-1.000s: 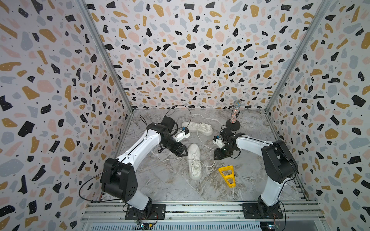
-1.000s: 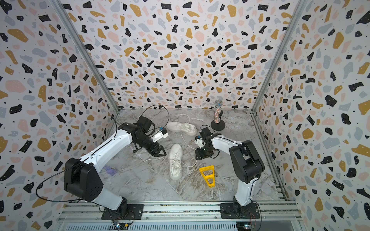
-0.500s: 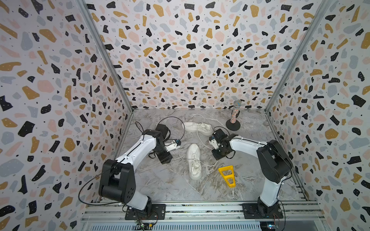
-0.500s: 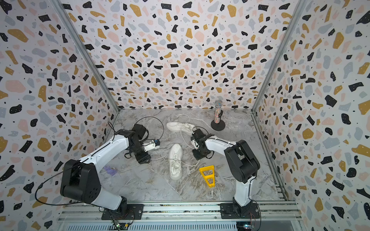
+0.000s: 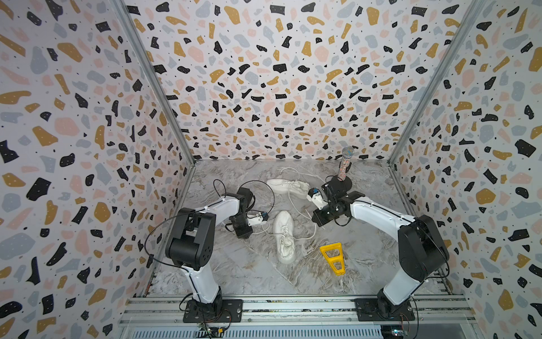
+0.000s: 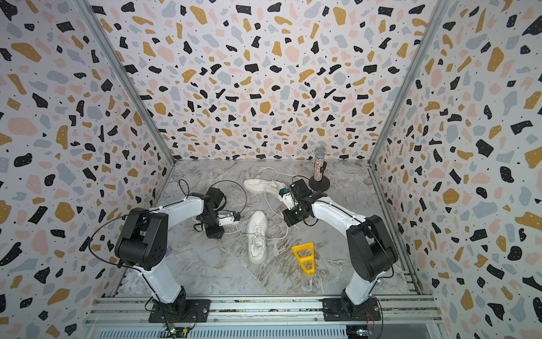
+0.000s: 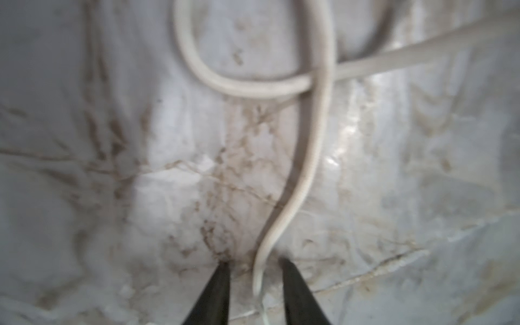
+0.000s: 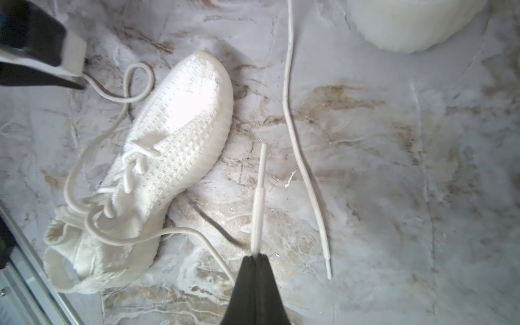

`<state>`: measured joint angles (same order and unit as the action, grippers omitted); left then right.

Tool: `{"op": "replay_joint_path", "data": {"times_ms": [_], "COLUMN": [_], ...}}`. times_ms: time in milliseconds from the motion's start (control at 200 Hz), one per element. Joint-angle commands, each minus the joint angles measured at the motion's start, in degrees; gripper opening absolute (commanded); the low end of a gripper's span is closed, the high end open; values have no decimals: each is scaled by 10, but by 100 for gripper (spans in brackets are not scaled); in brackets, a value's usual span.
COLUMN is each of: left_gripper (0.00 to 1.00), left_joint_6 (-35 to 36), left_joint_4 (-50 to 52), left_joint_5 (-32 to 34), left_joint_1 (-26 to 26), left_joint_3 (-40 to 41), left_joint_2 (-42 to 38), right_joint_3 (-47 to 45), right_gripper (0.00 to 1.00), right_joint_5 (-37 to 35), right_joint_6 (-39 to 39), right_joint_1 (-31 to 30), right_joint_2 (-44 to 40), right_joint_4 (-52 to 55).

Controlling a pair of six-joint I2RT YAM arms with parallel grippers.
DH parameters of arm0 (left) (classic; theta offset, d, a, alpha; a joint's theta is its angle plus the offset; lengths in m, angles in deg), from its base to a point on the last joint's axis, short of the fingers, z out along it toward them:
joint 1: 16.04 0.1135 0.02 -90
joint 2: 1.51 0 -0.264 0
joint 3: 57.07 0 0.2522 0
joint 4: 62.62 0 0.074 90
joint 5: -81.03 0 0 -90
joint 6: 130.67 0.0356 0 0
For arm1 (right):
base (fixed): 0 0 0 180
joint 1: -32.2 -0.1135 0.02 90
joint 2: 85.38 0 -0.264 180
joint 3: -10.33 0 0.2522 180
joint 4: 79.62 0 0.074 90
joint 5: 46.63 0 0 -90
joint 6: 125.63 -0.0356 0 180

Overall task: Tie the shoes
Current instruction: Cross the shoelace with the shoelace.

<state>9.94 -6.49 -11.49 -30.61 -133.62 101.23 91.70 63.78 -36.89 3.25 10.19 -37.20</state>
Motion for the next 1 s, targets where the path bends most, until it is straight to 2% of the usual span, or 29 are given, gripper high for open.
{"op": "replay_joint_path", "data": {"times_ms": [0, 65, 215, 426, 706, 996], "left_gripper": [16, 0, 0, 0, 0, 0], "left_joint_6": [0, -7, -43, -67, -51, -63], "left_joint_4": [-2, -4, 11, 110, 168, 169], "left_joint_5": [-2, -3, -27, -86, -38, -21], "left_joint_1": [6, 12, 51, 109, 126, 150], "left_joint_3": [6, 11, -1, -67, -125, -182], "left_joint_2": [17, 7, -59, -177, -277, -308], "right_joint_3": [21, 33, 88, 155, 241, 313], "right_gripper": [0, 0, 0, 0, 0, 0], "right_joint_5": [38, 43, 55, 53, 45, 47], "right_joint_6": [20, 27, 44, 52, 71, 74], "right_joint_1": [12, 21, 32, 35, 35, 35], "right_joint_2": [-26, -31, -38, -39, -39, -40], "right_joint_4": [7, 10, 27, 43, 70, 94]}}
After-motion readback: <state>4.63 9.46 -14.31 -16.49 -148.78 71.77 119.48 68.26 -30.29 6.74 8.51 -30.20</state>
